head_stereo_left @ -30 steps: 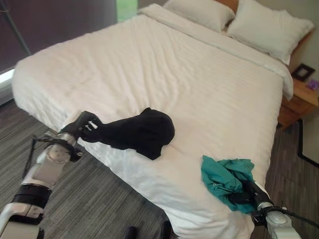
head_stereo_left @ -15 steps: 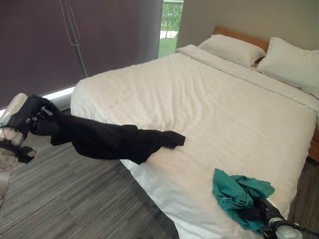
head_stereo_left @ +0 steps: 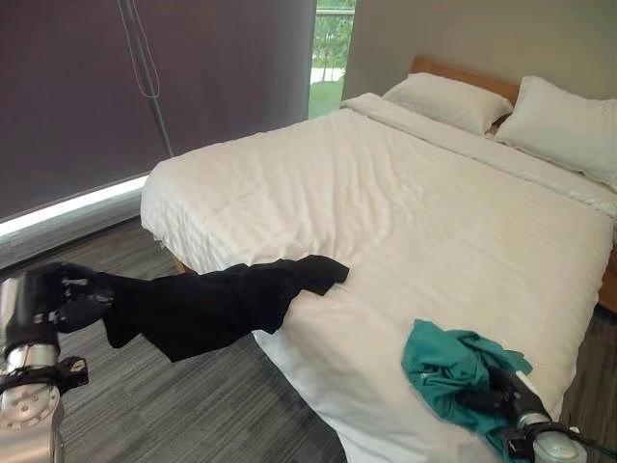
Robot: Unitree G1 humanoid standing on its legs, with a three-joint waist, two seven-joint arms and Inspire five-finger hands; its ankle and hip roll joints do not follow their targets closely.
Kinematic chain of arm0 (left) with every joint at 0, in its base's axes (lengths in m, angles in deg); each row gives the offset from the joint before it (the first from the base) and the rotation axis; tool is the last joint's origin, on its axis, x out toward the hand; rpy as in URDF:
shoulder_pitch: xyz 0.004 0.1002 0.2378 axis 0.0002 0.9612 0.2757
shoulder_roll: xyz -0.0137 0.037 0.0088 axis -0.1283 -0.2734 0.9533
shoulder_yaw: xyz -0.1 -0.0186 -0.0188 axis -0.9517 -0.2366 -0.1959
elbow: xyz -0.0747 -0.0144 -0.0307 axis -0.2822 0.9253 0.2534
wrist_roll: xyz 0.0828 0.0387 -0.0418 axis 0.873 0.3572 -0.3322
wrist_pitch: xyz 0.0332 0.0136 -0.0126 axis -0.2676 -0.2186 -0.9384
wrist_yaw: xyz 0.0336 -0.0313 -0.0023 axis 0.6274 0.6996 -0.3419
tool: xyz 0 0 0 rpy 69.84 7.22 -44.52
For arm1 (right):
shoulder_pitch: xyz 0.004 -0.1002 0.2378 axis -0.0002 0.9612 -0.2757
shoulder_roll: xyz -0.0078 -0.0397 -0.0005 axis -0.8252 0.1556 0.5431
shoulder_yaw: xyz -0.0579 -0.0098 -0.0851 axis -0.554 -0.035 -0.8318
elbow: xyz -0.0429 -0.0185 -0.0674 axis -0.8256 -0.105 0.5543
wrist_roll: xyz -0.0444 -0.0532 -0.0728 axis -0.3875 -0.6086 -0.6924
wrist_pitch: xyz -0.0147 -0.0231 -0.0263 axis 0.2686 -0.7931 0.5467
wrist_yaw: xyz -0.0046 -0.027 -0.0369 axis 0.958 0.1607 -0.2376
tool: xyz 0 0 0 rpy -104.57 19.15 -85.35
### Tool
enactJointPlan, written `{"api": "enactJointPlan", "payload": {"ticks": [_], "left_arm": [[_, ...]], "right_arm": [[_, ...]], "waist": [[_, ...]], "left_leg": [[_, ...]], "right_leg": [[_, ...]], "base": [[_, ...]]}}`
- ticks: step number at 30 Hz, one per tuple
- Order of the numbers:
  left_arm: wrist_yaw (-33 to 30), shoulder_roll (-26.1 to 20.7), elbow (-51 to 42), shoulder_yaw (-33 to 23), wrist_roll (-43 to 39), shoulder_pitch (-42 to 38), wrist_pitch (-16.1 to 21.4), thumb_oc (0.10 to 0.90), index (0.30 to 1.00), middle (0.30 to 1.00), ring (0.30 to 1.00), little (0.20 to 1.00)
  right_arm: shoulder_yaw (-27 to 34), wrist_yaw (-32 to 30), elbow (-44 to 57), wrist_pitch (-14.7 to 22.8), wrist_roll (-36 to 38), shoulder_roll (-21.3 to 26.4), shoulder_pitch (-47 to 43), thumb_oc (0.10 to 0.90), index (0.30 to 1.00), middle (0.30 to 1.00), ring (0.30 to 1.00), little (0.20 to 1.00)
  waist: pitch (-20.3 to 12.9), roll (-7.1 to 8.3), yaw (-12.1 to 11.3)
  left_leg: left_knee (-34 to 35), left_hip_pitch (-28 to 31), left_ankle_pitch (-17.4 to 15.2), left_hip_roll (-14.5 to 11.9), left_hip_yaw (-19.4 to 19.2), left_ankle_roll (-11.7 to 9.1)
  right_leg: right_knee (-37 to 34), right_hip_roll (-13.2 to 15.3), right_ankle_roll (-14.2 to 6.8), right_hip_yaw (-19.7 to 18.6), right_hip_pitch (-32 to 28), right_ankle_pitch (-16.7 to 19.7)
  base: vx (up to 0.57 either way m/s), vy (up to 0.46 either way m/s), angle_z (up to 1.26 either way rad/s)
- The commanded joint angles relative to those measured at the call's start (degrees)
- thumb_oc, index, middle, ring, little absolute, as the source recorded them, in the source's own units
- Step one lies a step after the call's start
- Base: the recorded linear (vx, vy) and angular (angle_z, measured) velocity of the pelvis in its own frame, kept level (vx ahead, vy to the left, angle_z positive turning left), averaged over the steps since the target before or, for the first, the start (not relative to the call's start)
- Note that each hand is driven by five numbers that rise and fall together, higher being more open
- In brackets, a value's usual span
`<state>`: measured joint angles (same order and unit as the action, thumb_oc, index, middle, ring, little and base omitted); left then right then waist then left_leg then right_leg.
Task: Pick up bed clothes into laundry basket.
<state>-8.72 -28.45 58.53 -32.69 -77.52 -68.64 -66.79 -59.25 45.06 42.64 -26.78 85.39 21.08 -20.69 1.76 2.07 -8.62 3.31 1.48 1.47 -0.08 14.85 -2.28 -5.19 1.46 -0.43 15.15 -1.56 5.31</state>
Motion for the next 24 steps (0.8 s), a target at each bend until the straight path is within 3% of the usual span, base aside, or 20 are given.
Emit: {"api": "enactJointPlan", "payload": {"ticks": [1,3,6,8,9,10,11,12,13,15,16,18,19,20,21,22,23,24], "left_arm": [[-3.92,-2.86,-6.5,-5.22,0.41,-1.14,6.79,0.4,0.3,0.3,0.3,0.3],[-3.82,-1.94,-7.51,-4.56,-0.42,-0.42,6.51,0.4,0.3,0.3,0.3,0.3],[-2.94,-0.47,-10.87,-3.93,-0.72,0.02,6.39,0.4,0.3,0.3,0.3,0.3],[-3.25,0.41,-11.98,-2.9,-1.66,-0.76,7.03,0.4,0.3,0.3,0.3,0.3],[-3.98,0.8,-12.79,-1.66,-1.72,-1.71,6.92,0.4,0.3,0.3,0.3,0.3],[-3.99,0.73,-12.67,-1.65,-1.74,-1.81,7.01,0.4,0.3,0.3,0.3,0.3],[-5.12,0.14,-11.48,0.4,-1.79,-3.85,7.36,0.4,0.3,0.3,0.3,0.3],[-5.53,-0.12,-10.92,1.54,-2.1,-4.85,7.59,0.4,0.3,0.3,0.3,0.3],[-5.57,-0.16,-10.74,1.56,-2.12,-4.95,7.71,0.4,0.3,0.3,0.3,0.3],[-6.0,-0.89,-11.27,3.55,-2.11,-7.11,8.4,0.4,0.3,0.3,0.3,0.3],[-5.47,-1.16,-10.83,5.43,-2.78,-8.24,8.64,0.4,0.3,0.3,0.3,0.3],[-4.47,-2.41,-10.68,8.5,-1.91,-10.19,8.57,0.4,0.3,0.3,0.3,0.3],[-3.94,-3.23,-10.47,10.1,-1.57,-10.37,8.6,0.4,0.3,0.3,0.3,0.3],[-3.91,-4.02,-9.73,10.44,-1.49,-10.68,8.29,0.4,0.3,0.3,0.3,0.3],[-3.92,-4.13,-9.58,10.5,-1.5,-10.84,8.35,0.4,0.3,0.3,0.3,0.3],[-4.64,-4.4,-9.15,10.91,-1.46,-10.7,8.2,0.4,0.3,0.3,0.3,0.3],[-5.27,-3.85,-8.83,10.29,-2.91,-10.44,8.42,0.4,0.3,0.3,0.3,0.3],[-5.79,-3.13,-8.15,10.01,-4.49,-10.48,8.6,0.4,0.3,0.3,0.3,0.3]], "right_arm": [[4.04,-3.29,9.93,7.61,4.43,2.92,-6.79,0.4,0.3,0.3,0.3,0.3],[3.73,-3.32,12.78,7.7,5.13,3.3,-7.31,0.4,0.3,0.3,0.3,0.3],[2.18,-2.17,15.32,7.89,4.91,4.44,-7.65,0.4,0.3,0.3,0.3,0.3],[-1.18,-0.71,17.48,8.96,5.69,4.87,-10.0,0.4,0.3,0.3,0.3,0.3],[-2.89,1.08,20.09,9.26,7.26,4.84,-10.54,0.4,0.3,0.3,0.3,0.3],[-2.84,1.08,20.18,9.19,7.27,4.81,-10.56,0.4,0.3,0.3,0.3,0.3],[-3.3,1.9,22.6,9.78,8.41,5.23,-10.7,0.4,0.3,0.3,0.3,0.3],[-3.67,2.25,24.19,10.13,8.77,5.26,-10.57,0.4,0.3,0.3,0.3,0.3],[-3.63,2.24,24.36,10.03,8.78,5.26,-10.53,0.4,0.3,0.3,0.3,0.3],[-2.73,2.63,27.58,10.82,10.43,4.89,-8.94,0.4,0.3,0.3,0.3,0.3],[-2.02,3.47,29.29,11.07,10.88,5.03,-7.93,0.4,0.3,0.3,0.3,0.3],[-1.16,3.11,29.32,11.2,10.75,5.12,-6.32,0.4,0.3,0.3,0.3,0.3],[-0.43,2.36,29.35,11.48,10.62,5.31,-4.52,0.4,0.3,0.3,0.3,0.3],[-0.03,2.36,29.59,11.3,11.01,5.1,-3.48,0.4,0.3,0.3,0.3,0.3],[0.05,2.37,29.71,11.23,11.04,5.02,-3.45,0.4,0.3,0.3,0.3,0.3],[-0.41,2.05,28.95,10.86,11.16,4.69,-2.95,0.4,0.3,0.3,0.3,0.3],[0.0,1.39,28.42,10.78,11.69,3.76,-3.08,0.4,0.3,0.3,0.3,0.3],[0.08,1.46,28.53,10.91,12.25,3.3,-3.29,0.4,0.3,0.3,0.3,0.3]], "waist": [[-5.55,0.18,-1.61],[-4.48,0.11,-0.98],[-2.76,0.42,-0.41],[-1.11,0.77,0.51],[-0.94,0.67,2.66],[-0.98,0.79,2.13],[-1.48,0.15,4.61],[-1.86,-0.51,5.93],[-1.82,-0.35,5.53],[-1.27,-0.05,7.9],[-1.05,0.39,9.63],[0.24,1.68,12.37],[2.14,1.88,14.33],[3.33,1.89,14.67],[3.44,2.34,14.49],[6.17,2.29,14.45],[6.71,1.75,13.96],[6.78,1.39,13.68]], "left_leg": [[1.69,-1.0,4.36,2.98,-0.99,1.23],[1.6,-0.99,4.92,3.05,-1.86,1.5],[-3.31,-1.18,2.4,3.7,-3.78,2.17],[-12.47,-1.35,-1.53,6.12,-1.92,2.66],[-16.92,1.12,-3.04,6.53,-0.29,2.59],[-17.17,0.74,-2.97,6.62,-0.88,2.6],[-19.18,3.8,-4.17,6.65,2.72,2.92],[-19.18,6.0,-5.66,6.71,5.29,3.53],[-19.02,5.92,-5.4,6.82,4.91,3.4],[-17.6,7.7,-6.93,8.39,8.31,4.06],[-15.71,8.51,-10.18,9.39,8.71,5.31],[-12.09,8.0,-13.9,9.98,3.62,7.42],[-11.1,6.84,-14.3,10.63,0.39,8.23],[-11.33,5.62,-14.08,10.28,-3.3,8.05],[-11.39,5.51,-13.87,10.64,-3.48,7.95],[-10.03,4.17,-11.55,8.27,-10.79,7.12],[-8.2,3.36,-9.28,6.33,-14.73,6.91],[-6.72,3.21,-7.64,4.76,-18.27,6.78]], "right_leg": [[0.43,0.66,-2.44,-0.64,-3.92,-0.23],[1.03,1.09,-2.35,-1.21,-3.27,0.57],[2.16,1.44,-2.23,-5.4,-2.09,1.39],[4.67,1.29,-2.74,-13.06,1.52,2.74],[5.97,-0.4,-3.81,-20.1,4.55,4.76],[6.08,-0.42,-3.9,-20.69,4.98,5.01],[7.23,-2.97,-4.95,-28.36,7.8,6.47],[7.78,-5.06,-5.35,-32.83,9.65,7.35],[7.87,-5.08,-5.43,-33.35,9.92,7.66],[7.96,-8.52,-6.19,-41.41,14.1,11.58],[6.12,-10.42,-6.51,-44.61,16.21,14.86],[1.78,-9.9,-8.99,-44.32,20.35,16.27],[1.39,-10.0,-9.52,-40.28,23.24,15.85],[1.76,-9.68,-9.62,-37.66,23.82,15.01],[1.7,-9.44,-9.7,-38.01,23.86,15.27],[7.76,-5.46,-6.9,-26.57,23.54,10.49],[12.85,-3.34,-5.46,-20.45,21.15,7.88],[16.99,-2.19,-4.42,-17.76,19.49,5.54]], "base": [[-0.04,0.023,0.03],[-0.11,0.055,0.08],[-0.11,0.04,-0.19],[-0.15,0.075,-1.35],[-0.16,0.07,-1.96],[-0.18,0.098,-2.13],[-0.15,0.106,-2.04],[-0.16,0.096,-1.85],[-0.23,0.046,-2.31],[-0.41,0.006,-2.86],[-0.55,0.02,-2.61],[-0.7,0.068,-2.13],[-0.7,0.037,-1.7],[-0.46,0.0,-1.91],[-0.63,-0.153,-3.09],[-0.69,-0.243,-3.07],[-0.82,-0.303,-3.24],[-0.39,-0.177,-2.31]]}}
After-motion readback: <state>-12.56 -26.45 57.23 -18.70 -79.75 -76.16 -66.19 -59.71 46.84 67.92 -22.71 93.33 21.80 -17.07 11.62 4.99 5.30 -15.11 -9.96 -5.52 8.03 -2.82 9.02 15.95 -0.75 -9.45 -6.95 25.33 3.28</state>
